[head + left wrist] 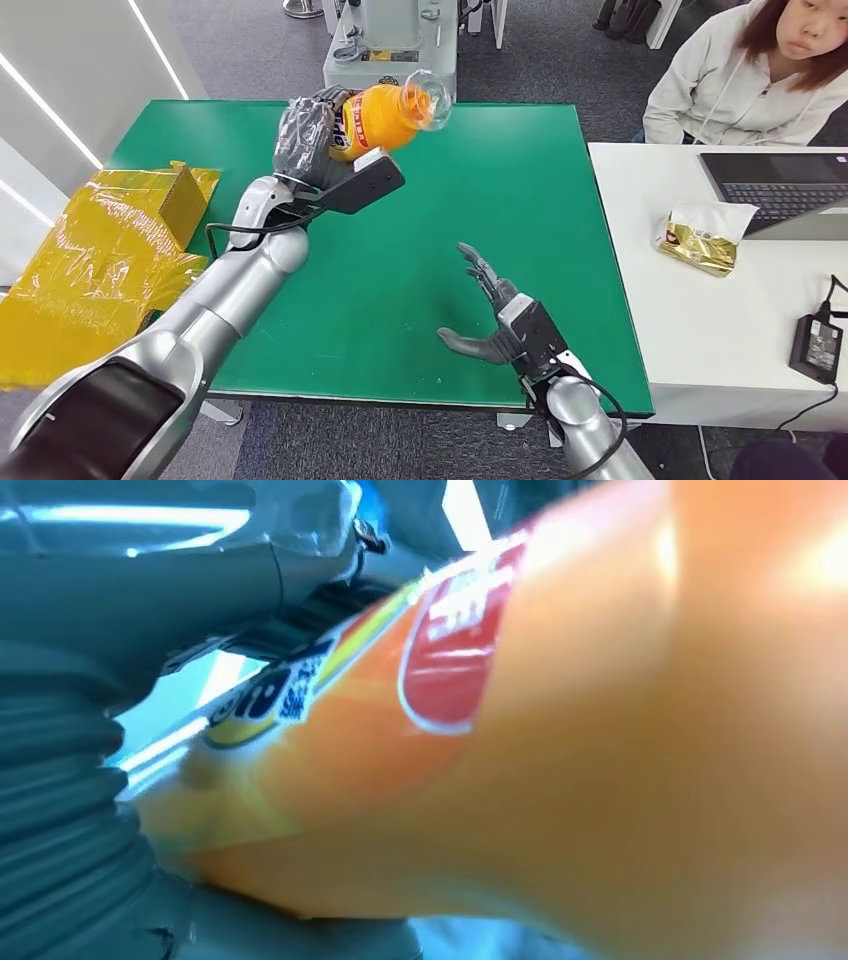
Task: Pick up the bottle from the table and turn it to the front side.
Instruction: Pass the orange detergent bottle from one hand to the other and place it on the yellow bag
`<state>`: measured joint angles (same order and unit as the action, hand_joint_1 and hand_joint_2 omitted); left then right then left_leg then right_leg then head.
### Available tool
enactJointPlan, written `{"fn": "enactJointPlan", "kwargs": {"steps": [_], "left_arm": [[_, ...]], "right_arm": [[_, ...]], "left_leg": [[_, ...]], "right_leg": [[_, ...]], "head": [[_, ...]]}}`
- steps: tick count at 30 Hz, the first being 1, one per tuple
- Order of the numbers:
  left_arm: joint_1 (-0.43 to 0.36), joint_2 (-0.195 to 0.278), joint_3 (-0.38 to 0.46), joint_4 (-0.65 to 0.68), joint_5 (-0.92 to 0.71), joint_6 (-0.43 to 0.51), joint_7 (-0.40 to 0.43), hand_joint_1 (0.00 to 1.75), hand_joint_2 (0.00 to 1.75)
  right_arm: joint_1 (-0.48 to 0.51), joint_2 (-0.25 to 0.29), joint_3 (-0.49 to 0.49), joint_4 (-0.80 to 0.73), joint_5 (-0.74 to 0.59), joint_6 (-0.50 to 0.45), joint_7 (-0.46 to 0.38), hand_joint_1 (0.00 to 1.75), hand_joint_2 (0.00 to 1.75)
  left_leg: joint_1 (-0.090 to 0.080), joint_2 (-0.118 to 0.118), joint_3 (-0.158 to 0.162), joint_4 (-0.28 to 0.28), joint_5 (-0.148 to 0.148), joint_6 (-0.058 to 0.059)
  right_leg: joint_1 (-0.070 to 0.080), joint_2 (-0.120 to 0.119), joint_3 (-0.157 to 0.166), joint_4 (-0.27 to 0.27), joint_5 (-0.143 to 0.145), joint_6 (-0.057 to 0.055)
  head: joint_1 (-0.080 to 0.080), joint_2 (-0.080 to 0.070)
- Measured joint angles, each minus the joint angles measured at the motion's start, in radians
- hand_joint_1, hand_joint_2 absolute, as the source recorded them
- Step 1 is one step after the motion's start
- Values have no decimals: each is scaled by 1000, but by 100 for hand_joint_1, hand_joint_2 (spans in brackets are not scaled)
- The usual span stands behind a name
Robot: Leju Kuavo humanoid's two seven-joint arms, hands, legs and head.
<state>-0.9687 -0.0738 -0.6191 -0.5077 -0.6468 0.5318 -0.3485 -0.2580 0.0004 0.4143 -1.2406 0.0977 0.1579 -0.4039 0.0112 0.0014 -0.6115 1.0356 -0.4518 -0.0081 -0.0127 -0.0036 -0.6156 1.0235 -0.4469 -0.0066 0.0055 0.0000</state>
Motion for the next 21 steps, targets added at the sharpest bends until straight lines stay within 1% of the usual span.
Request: {"fn": "enactJointPlan", "kwargs": {"steps": [2, 4, 7, 11, 13, 16, 18, 21], "left_arm": [[8, 44, -6, -13, -153, 57, 50, 175, 175], [24, 85, -9, -28, -277, 94, 89, 175, 175], [58, 130, -10, -47, -419, 113, 136, 175, 175], [104, 200, -8, -61, -626, 125, 225, 175, 175], [131, 240, -2, -63, -683, 129, 251, 175, 175], [177, 301, 30, -72, -714, 143, 263, 175, 175], [206, 333, 63, -83, -727, 146, 267, 175, 175], [252, 369, 130, -112, -737, 145, 278, 175, 175]], "right_arm": [[45, -9, -7, -77, 10, -4, 5, 0, 175], [76, -17, -14, -135, 16, -6, 5, 0, 175], [108, -24, -24, -196, 32, -12, 3, 0, 175], [149, -33, -33, -260, 42, -20, -4, 0, 175], [169, -41, -39, -284, 41, -22, -14, 0, 175], [199, -51, -50, -311, 38, -24, -27, 0, 175], [214, -55, -56, -324, 37, -25, -33, 0, 175], [233, -58, -67, -341, 38, -28, -36, 0, 175]], "left_leg": [[0, 0, 0, 0, 0, 0], [0, 1, 1, 0, 0, 0], [0, 0, 1, -1, 0, 0], [0, 3, 1, -1, 0, 0], [0, 4, 1, -1, 0, 0], [0, 4, 1, -1, 0, 0], [0, 4, 1, -1, 0, 0], [0, 4, 1, -2, 0, 0]], "right_leg": [[0, 0, 0, 0, 0, 0], [0, 1, 0, 0, 0, 0], [0, 1, 0, 0, 0, 0], [0, 3, 0, 0, 0, 0], [0, 4, 0, 0, 0, 0], [0, 5, -1, 0, 0, 0], [0, 4, -1, 0, -1, -1], [0, 5, -1, 0, -1, -1]], "head": [[0, 0], [0, 0], [0, 0], [0, 0], [0, 0], [0, 0], [0, 0], [0, 0]]}}
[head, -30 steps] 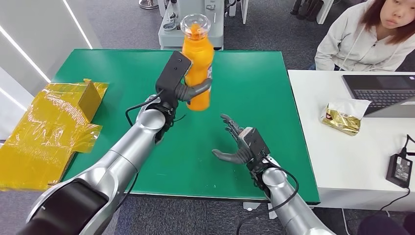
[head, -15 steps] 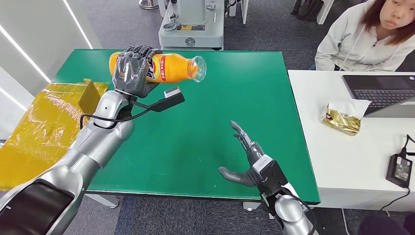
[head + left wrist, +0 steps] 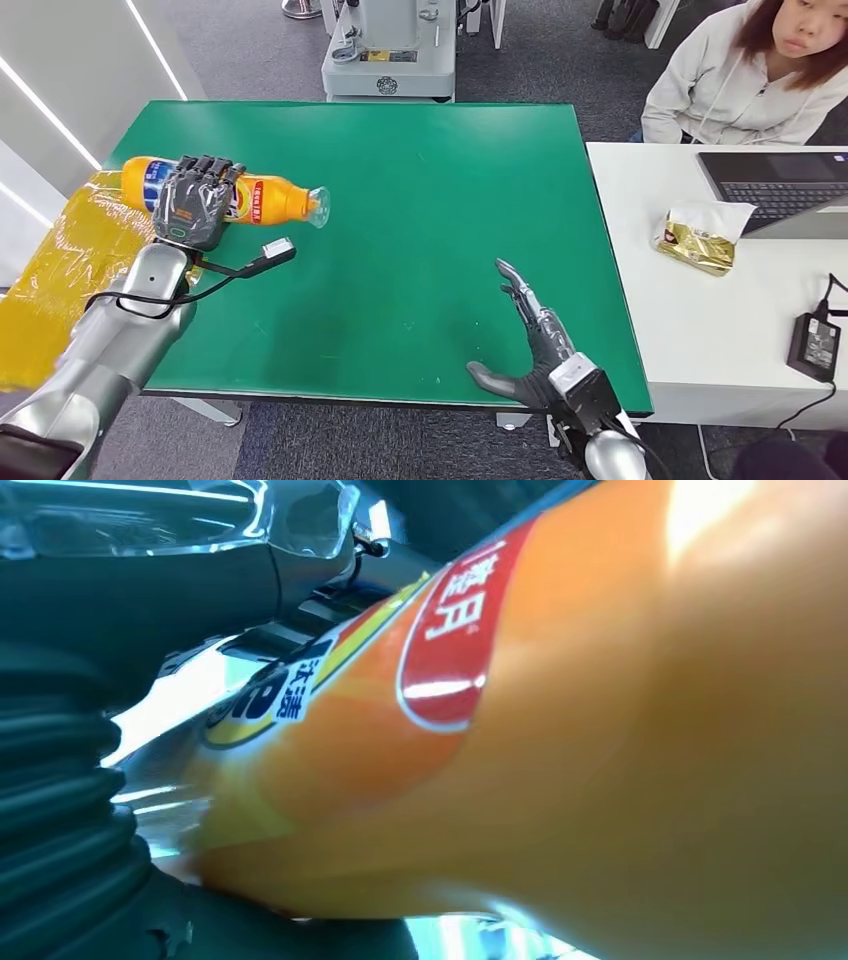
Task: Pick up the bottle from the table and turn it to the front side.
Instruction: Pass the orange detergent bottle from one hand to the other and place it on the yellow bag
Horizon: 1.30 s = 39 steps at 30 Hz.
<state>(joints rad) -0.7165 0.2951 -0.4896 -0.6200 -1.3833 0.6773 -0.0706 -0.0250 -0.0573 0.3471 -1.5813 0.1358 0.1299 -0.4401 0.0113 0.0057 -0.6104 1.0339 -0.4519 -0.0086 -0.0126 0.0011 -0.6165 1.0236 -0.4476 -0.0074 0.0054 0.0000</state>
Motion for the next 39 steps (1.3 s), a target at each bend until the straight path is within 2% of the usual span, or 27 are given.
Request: {"fn": "enactJointPlan", "kwargs": {"steps": [6, 15, 26, 30, 35, 39], "left_arm": [[87, 47, 189, -61, 64, 1, -15, 175, 175], [135, 115, 408, -65, 166, 10, -96, 175, 175], [172, 143, 485, -52, 118, 11, -111, 168, 175], [207, 144, 518, -35, 80, 11, -137, 174, 175], [296, 119, 575, -33, 25, 12, -211, 175, 175], [338, 84, 600, -19, -4, 12, -235, 175, 175]], "right_arm": [[56, -4, -29, -42, 0, -25, -2, 0, 175], [121, -5, -44, -94, 4, -24, -13, 0, 175], [127, -5, -50, -111, 3, -26, -16, 0, 175], [132, -5, -50, -122, 3, -28, -16, 0, 175], [138, -7, -49, -126, 4, -18, -15, 0, 175], [133, -12, -48, -123, 3, -1, -18, 0, 175]], "left_leg": [[0, 0, 0, 0, 0, 0], [0, 0, 0, 0, 0, 0], [0, 0, -1, 0, 0, 0], [0, 0, 0, 0, -1, -1], [0, 0, 0, 0, -1, -1], [0, 0, -1, 0, -1, -1]], "right_leg": [[0, 0, 0, 0, 0, 0], [0, 0, 0, 0, 0, 0], [0, -1, 0, -1, 0, 0], [0, 0, 0, -1, 0, 0], [0, 0, -1, -1, -1, 0], [0, 0, -1, -1, -1, 0]], "head": [[0, 0], [0, 0], [0, 0], [0, 0], [0, 0], [1, 0]]}}
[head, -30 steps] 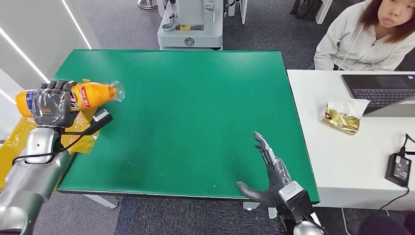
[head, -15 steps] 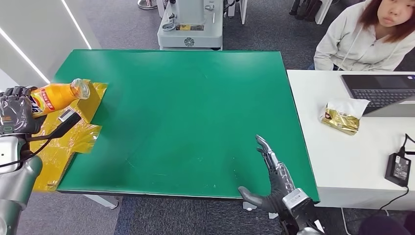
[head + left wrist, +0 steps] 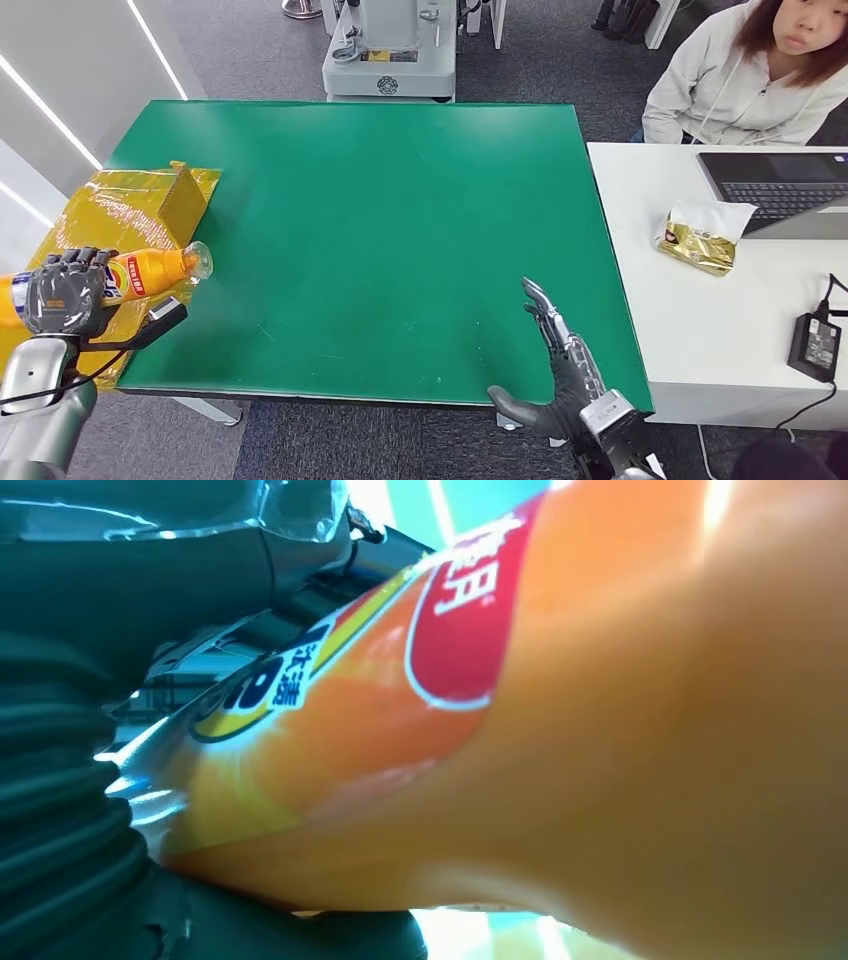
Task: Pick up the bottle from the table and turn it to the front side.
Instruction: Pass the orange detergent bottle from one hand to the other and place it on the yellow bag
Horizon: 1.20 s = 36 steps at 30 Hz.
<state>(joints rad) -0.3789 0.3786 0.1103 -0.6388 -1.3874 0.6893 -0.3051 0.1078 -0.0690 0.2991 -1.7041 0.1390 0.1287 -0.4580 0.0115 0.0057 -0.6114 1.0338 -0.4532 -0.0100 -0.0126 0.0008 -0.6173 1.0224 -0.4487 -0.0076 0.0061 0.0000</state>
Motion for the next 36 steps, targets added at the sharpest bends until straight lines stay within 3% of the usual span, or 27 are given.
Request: {"fn": "enactJointPlan", "kwargs": {"steps": [9, 10, 13, 14, 25, 36], "left_arm": [[-7, -37, 8, 84, -2, 0, 5, 163, 175], [-8, -41, 9, 98, 4, 0, 7, 136, 175], [-7, -58, 12, 128, 20, 0, 12, 15, 175], [-7, -66, 13, 135, 26, 0, 13, 0, 175], [-28, -163, 38, 182, 62, 1, 33, 0, 175], [-45, -198, 51, 206, 70, 2, 33, 0, 175]], "right_arm": [[-29, -10, 12, 17, -3, 20, -2, 0, 175], [-35, -12, 15, 20, -4, 26, -2, 0, 175], [-62, -20, 27, 38, -19, 49, -4, 0, 175], [-71, -25, 32, 47, -27, 57, -6, 0, 175], [-170, -56, 99, 139, -88, 71, -1, 0, 175], [-173, -75, 109, 165, -94, 63, 3, 0, 175]], "left_leg": [[0, 0, 0, 0, 0, 0], [0, 0, 0, 0, 0, 0], [0, 0, 0, 0, 0, 0], [0, 0, 0, 0, 0, 0], [0, -1, 0, 1, 0, 0], [0, -1, 0, 0, 0, 0]], "right_leg": [[0, 0, 0, 0, 0, 0], [0, 0, 0, 0, 0, 0], [0, 0, 0, 0, 0, 0], [0, 0, 0, 0, 0, 0], [0, -1, 0, 0, 1, 0], [0, -1, 0, 0, 1, 0]], "head": [[0, 0], [0, 0], [0, 0], [0, 0], [0, 0], [0, 0]]}}
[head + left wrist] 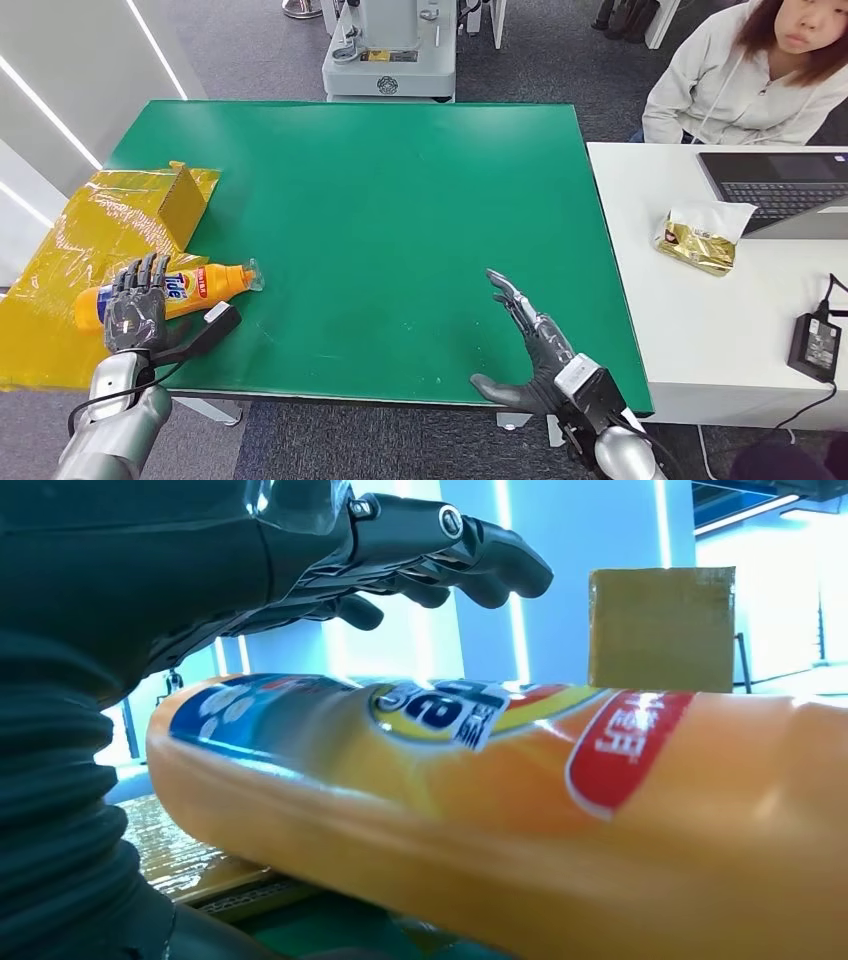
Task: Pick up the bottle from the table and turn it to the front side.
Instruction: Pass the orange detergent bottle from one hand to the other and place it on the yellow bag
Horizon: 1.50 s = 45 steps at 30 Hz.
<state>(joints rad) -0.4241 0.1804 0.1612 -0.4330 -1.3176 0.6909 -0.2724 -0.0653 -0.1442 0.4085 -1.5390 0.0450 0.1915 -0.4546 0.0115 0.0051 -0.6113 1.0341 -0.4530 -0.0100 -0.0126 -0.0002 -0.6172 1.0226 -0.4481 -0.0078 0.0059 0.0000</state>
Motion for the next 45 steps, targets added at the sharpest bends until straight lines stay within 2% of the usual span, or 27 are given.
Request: {"fn": "enactJointPlan", "kwargs": {"steps": [6, 12, 14, 16, 19, 21, 23, 24, 26, 28, 30, 32, 34, 36, 40, 45], "left_arm": [[-1, -11, 7, 6, 28, 0, -17, 0, 175], [4, -50, 28, 1, 79, 0, -107, 0, 175], [11, -81, 34, -21, 105, 0, -161, 0, 175], [20, -124, 46, -60, 172, 0, -252, 0, 175], [46, -200, 39, -150, 411, -3, -387, 0, 175], [90, -245, -24, -258, 645, -8, -416, 0, 175], [139, -281, -127, -395, 808, -4, -424, 0, 175], [160, -297, -182, -465, 829, 0, -427, 0, 175], [196, -331, -277, -594, 772, 6, -430, 0, 175], [224, -368, -342, -705, 668, 7, -431, 0, 175], [237, -394, -390, -780, 657, -4, -428, 0, 175], [236, -400, -447, -823, 817, -77, -408, 0, 175], [232, -396, -503, -848, 1050, -226, -372, 0, 175], [222, -394, -543, -855, 1200, -359, -347, 0, 175], [190, -393, -596, -832, 1296, -482, -337, 0, 175], [172, -392, -620, -806, 1340, -528, -327, 0, 175]], "right_arm": [[2, -5, 3, 4, -2, -2, 0, 0, 175], [-2, -9, 6, 14, -23, 1, -1, 0, 175], [-8, -10, 6, 19, -32, -1, 1, 0, 175], [-11, -10, 7, 25, -36, -8, 1, 0, 175], [-11, -8, 7, 34, -49, -25, -8, 0, 175], [-11, -2, 7, 39, -72, -36, -22, 0, 175], [-9, 8, 6, 43, -102, -43, -33, 0, 175], [-7, 16, 5, 45, -115, -45, -36, 0, 175], [0, 36, 3, 45, -125, -52, -39, 0, 175], [14, 62, -1, 43, -116, -63, -37, 0, 175], [31, 90, -8, 35, -101, -74, -28, 0, 175], [45, 119, -25, 17, -89, -83, -14, 0, 175], [56, 146, -54, -10, -84, -89, 0, 0, 175], [68, 171, -90, -43, -80, -89, 10, 0, 175], [94, 220, -167, -122, -43, -103, 20, 0, 175], [142, 261, -233, -211, -13, -131, 18, 0, 175]], "left_leg": [[0, 0, 0, 0, 0, 0], [0, 0, 0, 0, 0, 0], [0, -1, 0, 0, 0, 0], [0, -1, 0, 1, 0, 0], [-1, -2, 0, 1, 0, 0], [-1, -1, 0, 1, -1, 1], [-1, -2, -1, 2, -1, 1], [-1, -4, -1, 2, -1, 1], [-1, -5, -1, 2, -1, 2], [-1, -5, -1, 2, -2, 2], [-1, -4, -1, 1, -2, 3], [-1, -4, -1, 1, -2, 3], [0, -5, -1, 1, -2, 3], [0, -5, -1, 1, -2, 3], [-1, -4, 0, 1, -2, 3], [-1, -5, -1, 2, -2, 3]], "right_leg": [[0, 0, 0, 0, 0, 0], [0, 0, 0, 0, 0, 0], [0, -1, 0, 0, 0, 0], [0, -1, 0, 0, 0, 0], [-1, -1, 1, 0, 0, 0], [-1, -1, 1, -1, 0, 1], [-1, -2, 1, -1, 0, 1], [-1, -4, 1, -1, -1, 2], [-1, -5, 1, -1, -1, 3], [-1, -5, 1, -1, -2, 3], [-1, -5, 1, -1, -2, 3], [-1, -5, 1, -1, -2, 3], [-1, -5, 1, -1, -2, 3], [0, -6, 1, 0, -2, 2], [0, -5, 1, 0, -1, 3], [-1, -5, 1, -1, -2, 3]], "head": [[0, 0], [0, 0], [0, 0], [0, 0], [0, 0], [0, 0], [0, 0], [0, 0], [0, 0], [0, 0], [0, 0], [0, 0], [0, 0], [0, 0], [0, 0], [0, 0]]}}
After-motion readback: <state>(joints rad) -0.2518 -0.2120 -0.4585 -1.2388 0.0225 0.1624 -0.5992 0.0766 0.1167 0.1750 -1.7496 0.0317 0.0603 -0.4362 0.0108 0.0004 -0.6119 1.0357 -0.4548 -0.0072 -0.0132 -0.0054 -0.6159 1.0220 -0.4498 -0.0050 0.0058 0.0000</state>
